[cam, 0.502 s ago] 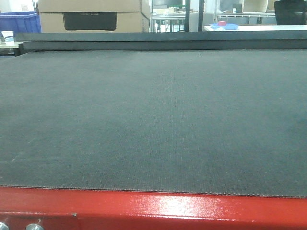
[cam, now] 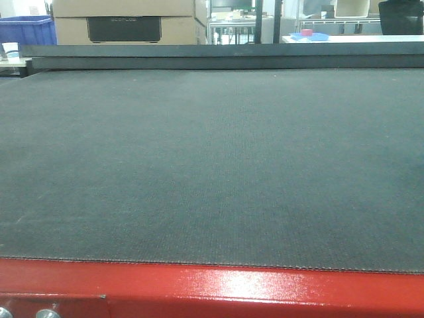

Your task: Grab block from conveyor and place in blue bin

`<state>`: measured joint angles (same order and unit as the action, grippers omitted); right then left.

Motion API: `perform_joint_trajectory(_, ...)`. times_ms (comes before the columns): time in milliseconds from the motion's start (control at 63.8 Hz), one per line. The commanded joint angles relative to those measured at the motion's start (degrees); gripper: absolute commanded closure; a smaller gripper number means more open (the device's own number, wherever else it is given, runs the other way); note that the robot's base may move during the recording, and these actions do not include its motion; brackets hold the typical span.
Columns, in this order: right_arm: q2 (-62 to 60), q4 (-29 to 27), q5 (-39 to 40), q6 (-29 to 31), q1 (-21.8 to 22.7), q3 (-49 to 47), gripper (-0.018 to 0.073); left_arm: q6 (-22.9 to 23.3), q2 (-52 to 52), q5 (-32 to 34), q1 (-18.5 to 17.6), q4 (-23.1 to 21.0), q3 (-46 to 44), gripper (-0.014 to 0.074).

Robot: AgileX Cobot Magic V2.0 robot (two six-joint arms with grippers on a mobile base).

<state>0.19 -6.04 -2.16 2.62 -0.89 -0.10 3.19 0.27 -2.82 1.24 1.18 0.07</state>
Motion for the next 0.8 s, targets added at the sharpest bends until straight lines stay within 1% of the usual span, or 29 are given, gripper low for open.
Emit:
perform_joint_trajectory(0, -0.2, -0.2, 1.4, 0.0, 0.1, 0.1, 0.0712, 0.0, -0.3, 2.5, 0.2, -0.1, -0.1, 0.0707)
perform_joint_trajectory(172, -0.2, -0.2, 1.9, 0.0, 0.1, 0.1, 0.0712, 0.0, -0.3, 8.8, 0.2, -0.1, -0.1, 0.0707)
perform_joint_trajectory(251, -0.2, -0.2, 7.8, 0.0, 0.1, 0.1, 0.0712, 0.0, -0.3, 13.0, 0.2, -0.2, -0.1, 0.0707)
perform_joint_trajectory(298, -0.2, -0.2, 10.0, 0.0, 0.1, 0.1, 0.0712, 0.0, -0.3, 13.2, 0.2, -0.5, -0.1, 0.0707)
perform_joint_trajectory(376, -0.2, -0.2, 9.0, 0.0, 0.1, -2.5, 0.0712, 0.0, -0.3, 12.3, 0.2, -0.5, -2.4, 0.0707)
perform_joint_trajectory(486, -0.2, -0.2, 3.4, 0.0, 0.1, -11.1, 0.0712, 0.0, -0.3, 9.0, 0.2, -0.8, -9.4, 0.0707)
perform_joint_trajectory(549, -0.2, -0.2, -1.0, 0.0, 0.1, -17.7, 0.0712, 0.0, -0.3, 5.9, 0.2, -1.2, -15.9, 0.0707)
perform_joint_trajectory(627, 2.5, -0.2, -5.0, 0.0, 0.1, -24.3, 0.0712, 0.0, 2.7, -2.5, 0.2, -1.2, -23.9, 0.0707)
perform_joint_trajectory(705, 7.6, -0.2, -9.0, 0.0, 0.0, -31.1, 0.0707, 0.0, 6.7, -8.5, 0.2, -0.8, -31.8, 0.0707)
perform_joint_trajectory(737, 9.8, -0.2, -11.7, 0.0, 0.0, -33.6, 0.0695, 0.0, 9.1, -10.9, 0.2, -0.8, -33.8, 0.0705)
perform_joint_trajectory(784, 14.0, -0.2, -15.8, 0.0, -0.1, -38.5, 0.0653, 0.0, 12.1, -15.1, 0.1, -0.8, -39.0, 0.0689)
